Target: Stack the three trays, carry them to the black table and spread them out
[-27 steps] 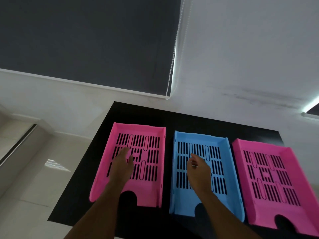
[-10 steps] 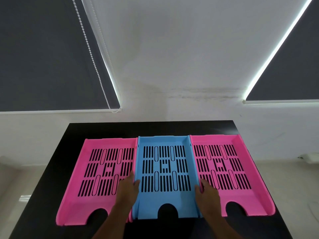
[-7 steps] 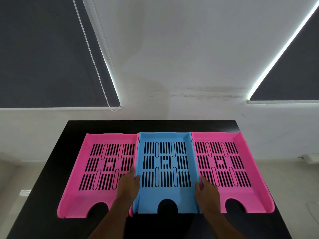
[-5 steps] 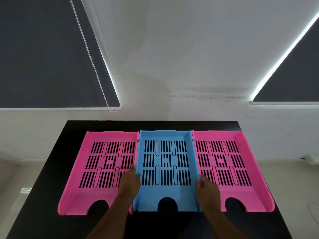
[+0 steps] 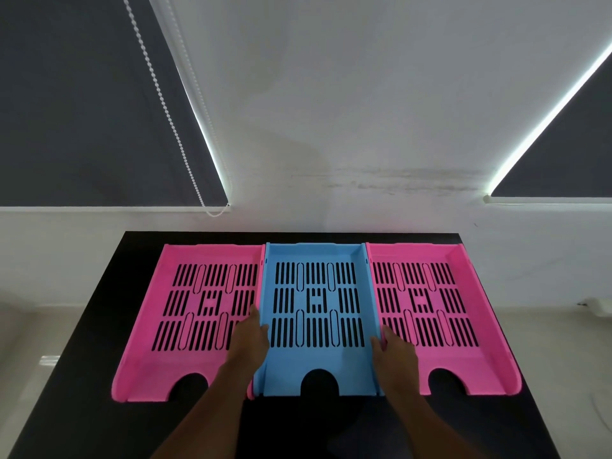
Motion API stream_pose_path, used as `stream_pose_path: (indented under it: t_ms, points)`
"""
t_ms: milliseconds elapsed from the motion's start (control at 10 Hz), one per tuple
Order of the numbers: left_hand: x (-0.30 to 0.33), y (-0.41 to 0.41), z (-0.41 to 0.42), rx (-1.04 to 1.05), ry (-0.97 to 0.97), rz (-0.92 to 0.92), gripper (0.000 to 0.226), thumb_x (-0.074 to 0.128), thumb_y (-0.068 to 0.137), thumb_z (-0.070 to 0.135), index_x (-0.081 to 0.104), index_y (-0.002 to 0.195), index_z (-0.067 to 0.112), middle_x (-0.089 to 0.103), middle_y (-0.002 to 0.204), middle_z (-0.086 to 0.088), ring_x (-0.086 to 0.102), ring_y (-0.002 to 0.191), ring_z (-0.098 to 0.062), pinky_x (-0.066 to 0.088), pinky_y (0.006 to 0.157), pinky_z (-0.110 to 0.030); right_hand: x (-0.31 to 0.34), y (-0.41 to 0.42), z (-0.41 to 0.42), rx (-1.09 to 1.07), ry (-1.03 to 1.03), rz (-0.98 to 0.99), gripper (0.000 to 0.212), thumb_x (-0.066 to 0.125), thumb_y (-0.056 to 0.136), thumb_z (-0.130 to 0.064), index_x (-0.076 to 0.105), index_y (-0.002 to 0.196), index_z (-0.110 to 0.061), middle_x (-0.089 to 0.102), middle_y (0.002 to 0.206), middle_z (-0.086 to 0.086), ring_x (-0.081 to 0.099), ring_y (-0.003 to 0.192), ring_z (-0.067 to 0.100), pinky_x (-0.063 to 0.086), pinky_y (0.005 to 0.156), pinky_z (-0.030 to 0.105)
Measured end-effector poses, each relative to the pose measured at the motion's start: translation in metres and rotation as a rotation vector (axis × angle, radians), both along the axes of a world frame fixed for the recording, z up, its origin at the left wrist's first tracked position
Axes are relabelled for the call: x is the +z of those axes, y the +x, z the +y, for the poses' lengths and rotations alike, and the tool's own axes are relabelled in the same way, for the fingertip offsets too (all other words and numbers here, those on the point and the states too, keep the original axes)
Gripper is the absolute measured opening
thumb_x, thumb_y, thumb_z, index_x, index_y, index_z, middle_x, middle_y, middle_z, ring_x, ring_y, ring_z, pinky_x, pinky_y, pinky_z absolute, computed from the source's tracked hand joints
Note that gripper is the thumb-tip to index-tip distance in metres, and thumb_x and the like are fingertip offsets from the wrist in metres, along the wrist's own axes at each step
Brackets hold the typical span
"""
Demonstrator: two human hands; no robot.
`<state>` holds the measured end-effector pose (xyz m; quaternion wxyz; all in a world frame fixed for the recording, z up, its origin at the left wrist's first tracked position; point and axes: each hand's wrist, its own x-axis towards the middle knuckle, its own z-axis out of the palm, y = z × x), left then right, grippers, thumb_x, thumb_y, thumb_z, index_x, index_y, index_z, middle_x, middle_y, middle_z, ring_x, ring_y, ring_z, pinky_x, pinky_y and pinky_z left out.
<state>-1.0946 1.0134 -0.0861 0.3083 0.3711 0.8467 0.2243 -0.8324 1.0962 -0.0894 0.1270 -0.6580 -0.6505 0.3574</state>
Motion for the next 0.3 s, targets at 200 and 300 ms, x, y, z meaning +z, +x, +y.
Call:
stream_pose_path:
  t_ms: [200, 300]
  points:
    - [0.001, 0.003, -0.018, -0.022, 0.047, 0.007, 0.068, 0.049, 0.100, 0.022, 0.011, 0.155, 0.008, 0.030, 0.158, -0.019, 0.043, 0.138, -0.032, 0.037, 0.115, -0.044, 0.007, 0.000, -0.003, -0.019, -0.028, 0.090, 0.008, 0.060, 0.096, -0.018, 0.064, 0.102, -0.012, 0.066, 0.083, -0.007, 0.065, 0.072, 0.001, 0.063, 0.070, 0.030]
    - [0.001, 0.021, -0.033, -0.117, 0.199, 0.146, 0.067, 0.044, 0.101, 0.029, 0.006, 0.155, 0.019, 0.004, 0.165, 0.000, -0.002, 0.150, -0.016, 0.007, 0.120, -0.037, 0.016, 0.001, -0.004, -0.088, 0.041, 0.115, 0.029, 0.065, 0.094, -0.018, 0.063, 0.121, -0.009, 0.072, 0.109, 0.004, 0.072, 0.094, 0.019, 0.060, 0.090, 0.046]
